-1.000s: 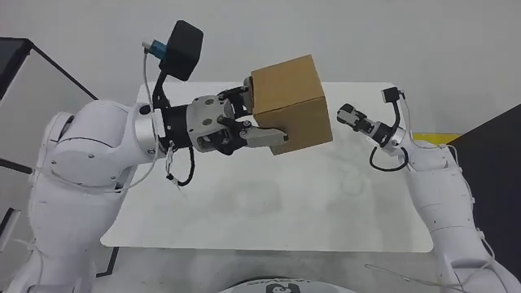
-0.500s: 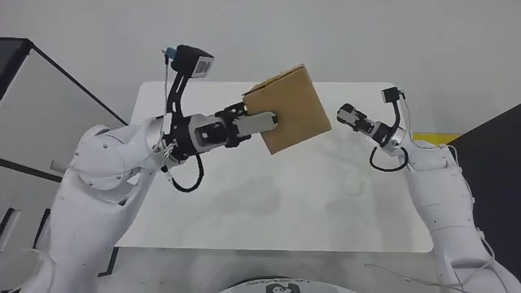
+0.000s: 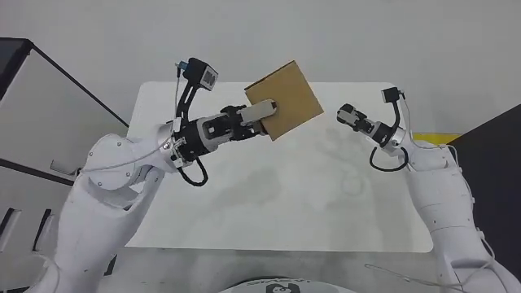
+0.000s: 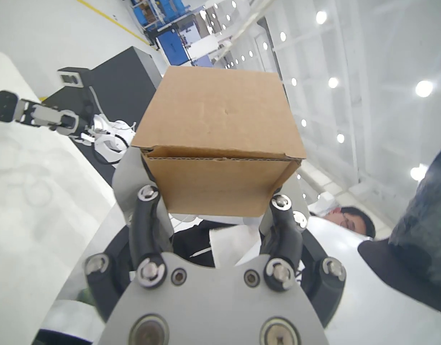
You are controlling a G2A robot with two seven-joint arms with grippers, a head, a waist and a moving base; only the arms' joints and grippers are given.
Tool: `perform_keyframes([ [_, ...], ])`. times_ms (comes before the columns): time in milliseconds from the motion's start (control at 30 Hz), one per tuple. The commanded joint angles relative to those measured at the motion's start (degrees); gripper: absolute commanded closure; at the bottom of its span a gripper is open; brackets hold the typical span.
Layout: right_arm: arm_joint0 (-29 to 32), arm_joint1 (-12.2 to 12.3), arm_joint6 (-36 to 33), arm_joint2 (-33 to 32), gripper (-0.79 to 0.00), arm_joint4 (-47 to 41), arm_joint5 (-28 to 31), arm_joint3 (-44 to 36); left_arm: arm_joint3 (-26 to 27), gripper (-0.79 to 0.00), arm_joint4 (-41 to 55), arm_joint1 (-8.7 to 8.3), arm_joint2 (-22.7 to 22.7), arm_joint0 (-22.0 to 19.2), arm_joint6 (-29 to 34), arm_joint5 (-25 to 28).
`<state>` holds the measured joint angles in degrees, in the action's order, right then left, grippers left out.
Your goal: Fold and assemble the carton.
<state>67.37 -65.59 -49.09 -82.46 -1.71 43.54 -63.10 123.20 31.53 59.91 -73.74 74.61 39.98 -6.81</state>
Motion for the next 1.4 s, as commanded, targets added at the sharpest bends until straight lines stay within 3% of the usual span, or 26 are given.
perform_keyframes([
  [0, 0.00, 0.00, 0.00, 0.00, -0.785, 0.00, 0.00, 0.00, -0.25, 0.000, 7.61, 0.28, -0.05, 1.30, -2.20, -0.72],
  [233, 0.00, 0.00, 0.00, 0.00, -0.785, 0.00, 0.00, 0.00, 0.25, 0.000, 15.73, 0.50, -0.84, 2.79, -3.84, -6.24],
  [533, 0.00, 0.00, 0.00, 0.00, -0.785, 0.00, 0.00, 0.00, 0.75, 0.000, 16.64, 0.61, -0.72, 3.21, -4.78, -6.22],
  [733, 0.00, 0.00, 0.00, 0.00, -0.785, 0.00, 0.00, 0.00, 0.86, 0.000, 30.40, 1.16, 0.78, 3.78, -4.10, -12.16],
  [1000, 0.00, 0.00, 0.00, 0.00, -0.785, 0.00, 0.00, 0.00, 1.08, 0.000, 40.91, 1.64, 1.42, 2.82, -6.03, -18.02],
  [1200, 0.00, 0.00, 0.00, 0.00, -0.785, 0.00, 0.00, 0.00, 1.23, 0.000, 40.45, 1.62, 1.33, 2.66, -6.44, -18.28],
  [1367, 0.00, 0.00, 0.00, 0.00, -0.785, 0.00, 0.00, 0.00, 0.73, 0.000, 47.43, 2.14, 1.67, 4.30, -9.62, -16.84],
])
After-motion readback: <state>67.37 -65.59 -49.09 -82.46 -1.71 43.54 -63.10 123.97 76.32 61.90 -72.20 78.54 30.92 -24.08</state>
